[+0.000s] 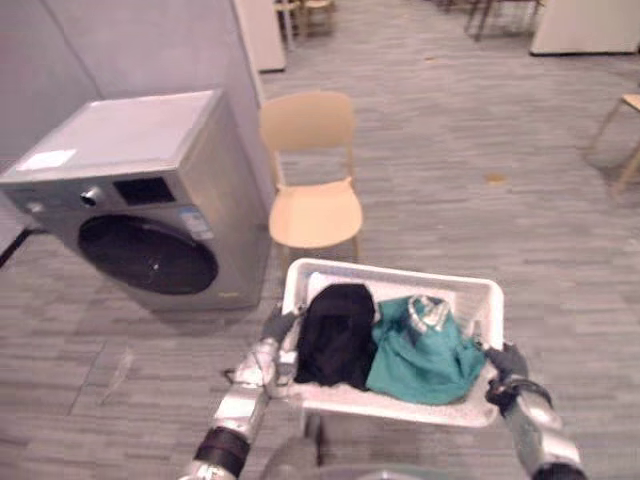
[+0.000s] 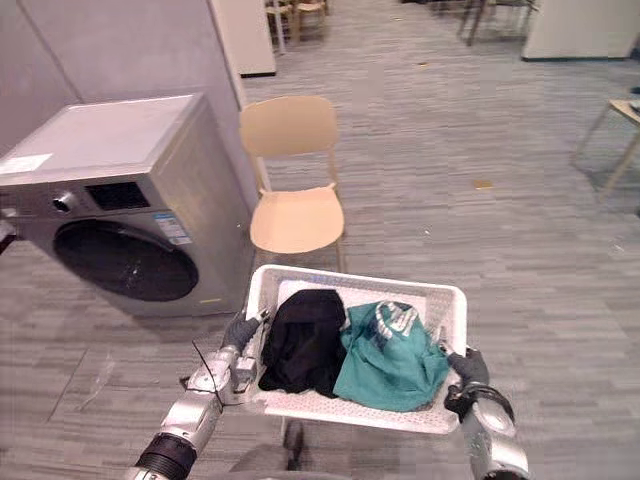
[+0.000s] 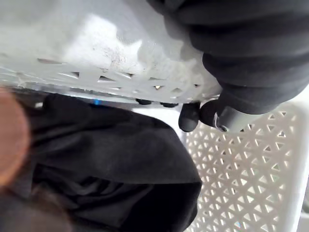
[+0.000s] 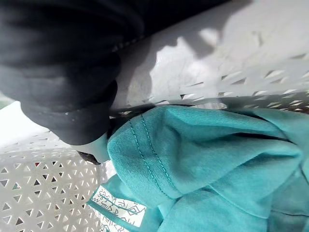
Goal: Pick up the laundry basket with both hands and put the clothes into the washing machine.
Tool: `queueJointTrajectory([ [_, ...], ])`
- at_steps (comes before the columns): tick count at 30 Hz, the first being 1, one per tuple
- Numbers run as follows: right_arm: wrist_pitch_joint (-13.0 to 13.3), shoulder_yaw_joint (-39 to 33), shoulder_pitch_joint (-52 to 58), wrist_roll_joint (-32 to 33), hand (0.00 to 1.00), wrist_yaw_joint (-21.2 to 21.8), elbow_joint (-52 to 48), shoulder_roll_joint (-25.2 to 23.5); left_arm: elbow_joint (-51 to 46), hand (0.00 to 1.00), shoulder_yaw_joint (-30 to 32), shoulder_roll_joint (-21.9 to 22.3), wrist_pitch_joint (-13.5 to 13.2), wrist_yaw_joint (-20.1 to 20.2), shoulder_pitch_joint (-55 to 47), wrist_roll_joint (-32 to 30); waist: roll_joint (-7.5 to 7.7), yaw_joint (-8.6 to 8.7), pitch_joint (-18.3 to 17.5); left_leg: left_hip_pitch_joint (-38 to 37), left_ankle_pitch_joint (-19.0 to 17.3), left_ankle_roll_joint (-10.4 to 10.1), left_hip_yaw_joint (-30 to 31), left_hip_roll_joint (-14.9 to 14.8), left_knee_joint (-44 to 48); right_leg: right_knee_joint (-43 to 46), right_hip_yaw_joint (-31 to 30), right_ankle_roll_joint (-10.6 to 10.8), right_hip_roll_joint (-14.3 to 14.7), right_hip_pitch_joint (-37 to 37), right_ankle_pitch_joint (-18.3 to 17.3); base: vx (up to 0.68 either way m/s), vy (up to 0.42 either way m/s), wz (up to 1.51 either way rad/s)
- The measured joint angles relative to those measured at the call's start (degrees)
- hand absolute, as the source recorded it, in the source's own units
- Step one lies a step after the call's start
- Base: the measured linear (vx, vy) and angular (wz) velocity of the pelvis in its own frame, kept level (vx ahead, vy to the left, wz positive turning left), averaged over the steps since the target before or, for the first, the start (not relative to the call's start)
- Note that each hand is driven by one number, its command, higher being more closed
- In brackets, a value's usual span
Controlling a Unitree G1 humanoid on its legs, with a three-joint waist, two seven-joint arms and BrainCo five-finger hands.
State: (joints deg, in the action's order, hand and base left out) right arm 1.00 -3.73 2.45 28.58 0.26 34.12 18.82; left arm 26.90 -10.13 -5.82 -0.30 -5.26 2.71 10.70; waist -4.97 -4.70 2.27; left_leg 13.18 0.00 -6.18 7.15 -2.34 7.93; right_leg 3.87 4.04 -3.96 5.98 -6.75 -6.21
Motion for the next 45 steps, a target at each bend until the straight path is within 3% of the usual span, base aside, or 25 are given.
queueJointTrajectory([
  [1, -0.35, 0.73, -0.36, -0.12, 1.0, 0.01, 0.94, -0.3, 0.64, 1.0, 0.49, -0.23, 0.02, 0.0, -0.55, 0.1, -0.3, -0.64, -0.17, -0.74, 3.26, 1.84, 0.15, 0.12, -0.18, 0.31, -0.78, 1.01, 0.24, -0.72, -0.86, 0.22, 0.089, -0.31],
  [2, -0.58, 1.87, -0.92, -0.24, 1.0, 0.0, 1.74, -1.16, 0.76, 1.0, 1.48, -0.99, 0.01, 0.0, -1.56, 0.26, 0.39, -1.01, -0.31, -1.04, 4.67, 3.93, 0.0, 0.79, 0.48, 1.1, -1.65, 2.29, -0.42, -0.98, -2.79, 0.19, 0.062, -0.16],
  [4, -1.1, 1.96, -1.09, -0.24, 1.0, 0.06, 1.8, -2.2, 0.89, 1.0, 1.82, -1.99, -0.01, 0.24, -1.53, 0.5, 2.5, -0.77, -0.47, -0.65, 2.95, 5.78, -1.13, 4.61, -0.13, 5.06, -1.07, 3.78, -3.93, 1.22, -7.88, 0.3, 0.058, 0.14],
  [6, -2.11, 1.97, -2.27, -1.27, 1.0, 0.1, 4.34, -2.45, 3.19, 1.0, 1.95, -1.76, 0.1, 0.3, -1.55, 0.58, 3.91, -0.39, -0.05, -4.45, 2.24, 7.36, -1.23, 7.77, -4.31, 19.82, -3.42, 8.42, -7.86, 6.56, -11.57, 0.42, 0.077, 0.09],
  [8, -2.63, 2.16, -3.08, -1.84, 1.0, 0.1, 5.76, -3.36, 3.49, 1.0, 1.98, -2.75, 0.47, 0.26, -1.55, 1.08, 4.47, 0.5, 0.45, -7.63, 1.68, 9.23, -1.03, 9.1, -5.56, 36.65, -5.52, 12.37, -8.72, 12.77, -9.44, 0.37, 0.103, 0.1],
  [9, -2.68, 2.49, -3.17, -2.24, 1.0, 0.1, 5.74, -4.26, 3.84, 1.0, 1.98, -3.89, 0.55, 0.23, -1.55, 2.17, 5.41, 1.05, 1.32, -10.54, 0.76, 10.74, -0.83, 9.6, -5.44, 47.75, -6.11, 12.53, -9.71, 16.76, -5.95, 0.38, 0.076, 0.18],
  [10, -2.84, 2.85, -3.22, -2.57, 1.0, 0.1, 5.74, -4.47, 4.63, 1.0, 1.98, -4.21, 0.55, 0.13, -1.55, 2.77, 5.44, 1.13, 1.41, -13.09, -0.9, 11.32, -0.71, 9.34, -4.77, 52.55, -5.11, 9.85, -10.33, 19.22, -7.49, 0.39, 0.068, 0.15],
  [12, -2.61, 3.01, -4.2, -2.78, 1.0, 0.1, 5.62, -4.33, 4.61, 1.0, 2.02, -4.44, 0.25, -0.02, -1.08, 3.96, 4.81, 1.73, 1.61, -14.91, -2.88, 11.55, -0.11, 8.37, -3.58, 47.33, -4.33, 6.73, -9.69, 21.77, -9.62, 0.4, 0.064, 0.14],
  [14, -2.63, 3.36, -6.3, -3.02, 1.0, 0.11, 5.68, -4.29, 4.69, 1.0, 3.27, -4.5, -0.08, -0.01, -0.06, 4.71, 3.97, 2.9, 2.1, -16.23, -3.79, 10.52, 0.32, 6.69, -3.68, 29.89, -6.05, 6.92, -7.52, 22.36, -9.13, 0.37, 0.02, 0.17],
  [15, -2.52, 3.64, -7.18, -3.02, 1.0, 0.1, 5.66, -4.4, 4.69, 1.0, 3.93, -4.56, -0.11, -0.01, 0.57, 4.72, 3.81, 3.35, 2.22, -16.91, -4.27, 9.76, 0.46, 6.03, -3.96, 16.13, -7.23, 8.17, -6.29, 22.2, -5.02, 0.27, -0.047, 0.07],
  [17, -2.39, 3.86, -7.66, -3.02, 1.0, 0.08, 4.99, -4.76, 4.68, 1.0, 4.35, -5.16, -0.59, -0.02, 0.8, 4.77, 5.26, 3.75, 2.2, -17.95, -5.72, 8.22, 0.47, 7.0, -4.32, 3.66, -9.84, 10.51, -6.49, 22.35, 2.73, 0.34, -0.123, 0.31],
  [19, -2.12, 2.8, -6.01, -3.05, 1.0, 0.09, 4.97, -4.73, 4.81, 1.0, 4.19, -4.04, -0.37, 0.09, 0.4, 4.69, 5.51, 5.06, 2.17, -21.19, -8.85, 8.56, 2.2, 7.49, -4.01, 2.93, -11.84, 6.73, -6.75, 20.23, 11.11, 0.38, -0.197, 0.66],
  [20, -2.09, 2.07, -5.22, -3.67, 1.0, 0.27, 4.93, -4.47, 5.28, 1.0, 4.19, -3.11, -0.27, 0.21, -0.14, 4.63, 4.0, 5.46, 1.61, -21.79, -9.64, 7.44, 3.8, 6.34, -3.84, 2.63, -10.07, 6.09, -6.29, 19.28, 12.96, 0.4, -0.209, 0.56],
  [22, -2.29, 1.47, -4.87, -4.22, 1.0, 1.08, 4.89, -4.41, 5.34, 1.0, 4.2, -2.85, -0.16, 0.31, -0.32, 4.59, 2.39, 5.52, 1.54, -21.68, -10.41, 6.17, 4.81, 4.49, -2.79, 1.69, -7.88, 4.37, -5.14, 17.84, 12.33, 0.34, -0.183, 0.46],
  [25, -2.51, 1.39, -3.73, -4.41, 1.0, 1.22, 4.88, -4.15, 5.5, 1.0, 4.2, -2.23, 0.01, 0.72, -1.52, 4.39, 2.2, 5.86, 1.59, -19.22, -11.57, 3.99, 4.8, 3.98, 7.45, 1.85, -4.82, 2.71, -4.77, 14.18, 9.31, 0.25, -0.164, 0.47],
  [27, -2.56, 1.42, -3.4, -4.41, 1.0, 1.31, 4.88, -3.44, 5.59, 1.0, 4.21, -1.59, 0.01, 1.41, -2.09, 4.39, 2.25, 5.01, 1.95, -15.34, -12.82, 1.53, 0.85, 3.83, 19.12, 0.5, -4.89, 1.5, -4.87, 10.11, 7.95, 0.22, -0.109, 0.21],
  [28, -2.61, 1.55, -3.5, -4.42, 1.0, 1.36, 4.88, -3.2, 5.6, 1.0, 4.24, -1.44, -0.03, 1.42, -2.23, 4.39, 2.18, 4.55, 1.95, -14.3, -14.38, 1.8, -2.7, 1.82, 20.65, -0.03, -4.85, 1.31, -4.86, 8.23, 7.14, 0.16, -0.062, 0.11],
  [31, -2.61, 1.55, -4.37, -4.41, 1.0, 1.32, 4.88, -2.46, 5.59, 1.0, 4.31, -0.35, -0.14, 1.42, -1.88, 4.42, 1.88, 4.06, 2.1, -10.33, -14.79, 1.9, -1.74, -1.81, 12.83, 0.01, -4.54, 1.89, -6.05, 7.18, 5.71, 0.1, 0.008, 0.06],
  [33, -2.52, 1.51, -4.42, -4.39, 1.0, 1.29, 4.85, -1.73, 5.59, 1.0, 4.3, 0.26, -0.12, 1.41, -1.66, 4.41, 1.62, 4.15, 2.12, -8.08, -12.97, -0.26, 2.63, -1.54, 5.42, 0.16, -4.24, 2.2, -7.4, 7.13, 4.49, 0.08, 0.117, 0.16],
  [34, -2.5, 1.55, -4.44, -4.38, 1.0, 1.29, 4.74, -0.94, 5.59, 1.0, 4.3, 0.69, -0.1, 1.41, -1.65, 4.41, 0.98, 4.13, 2.14, -6.53, -11.77, -2.29, 5.41, -1.7, 1.86, 0.41, -4.09, 2.98, -7.86, 7.21, 3.81, 0.09, 0.161, 0.11],
  [36, -2.57, 1.88, -4.45, -4.39, 1.0, 1.26, 4.54, 0.27, 6.27, 1.0, 4.28, 1.78, -0.09, 1.34, -1.68, 4.42, -2.38, 3.4, 3.29, -4.98, -7.98, -4.81, 8.07, -3.19, 0.19, 2.84, -4.91, 5.43, -7.24, 6.48, 2.15, 0.14, 0.249, -0.21],
  [37, -2.75, 2.23, -4.28, -4.41, 1.0, 1.18, 4.57, 0.06, 6.92, 1.0, 4.29, 1.58, -0.07, 1.14, -1.72, 4.44, -2.83, 3.18, 3.21, -5.55, -3.83, -4.05, 7.53, -3.54, 0.35, 3.43, -5.92, 6.28, -7.11, 6.15, 1.58, 0.19, 0.361, -0.61],
  [38, -2.97, 2.87, -4.25, -4.41, 1.0, 1.07, 4.55, -1.34, 7.0, 1.0, 4.29, -0.11, -0.03, 0.83, -1.79, 4.52, -1.74, 2.68, 3.26, -6.54, -0.66, -2.1, 5.44, -2.69, 0.39, 3.63, -8.01, 7.44, -7.79, 6.21, 0.83, 0.17, 0.299, -0.73],
  [42, -3.18, 3.13, -5.43, -4.41, 1.0, 0.51, 3.06, -3.79, 5.11, 1.0, 4.26, -3.25, -0.72, 0.84, -1.29, 5.01, 2.32, 2.39, 2.57, -5.98, -0.94, 0.63, -0.79, 1.27, -2.05, -1.24, -13.66, 10.65, -12.78, 8.16, 2.99, 0.16, 0.243, -0.66],
  [45, -3.28, 2.97, -6.61, -4.32, 1.0, -0.47, 3.05, -3.24, 5.22, 1.0, 3.03, -3.75, -0.67, 0.19, 0.75, 5.23, 3.31, 2.58, 2.47, -4.15, -0.83, 2.86, -2.91, 2.76, -1.81, -3.45, -15.47, 12.41, -14.56, 10.23, 5.86, 0.14, 0.146, -0.42],
])
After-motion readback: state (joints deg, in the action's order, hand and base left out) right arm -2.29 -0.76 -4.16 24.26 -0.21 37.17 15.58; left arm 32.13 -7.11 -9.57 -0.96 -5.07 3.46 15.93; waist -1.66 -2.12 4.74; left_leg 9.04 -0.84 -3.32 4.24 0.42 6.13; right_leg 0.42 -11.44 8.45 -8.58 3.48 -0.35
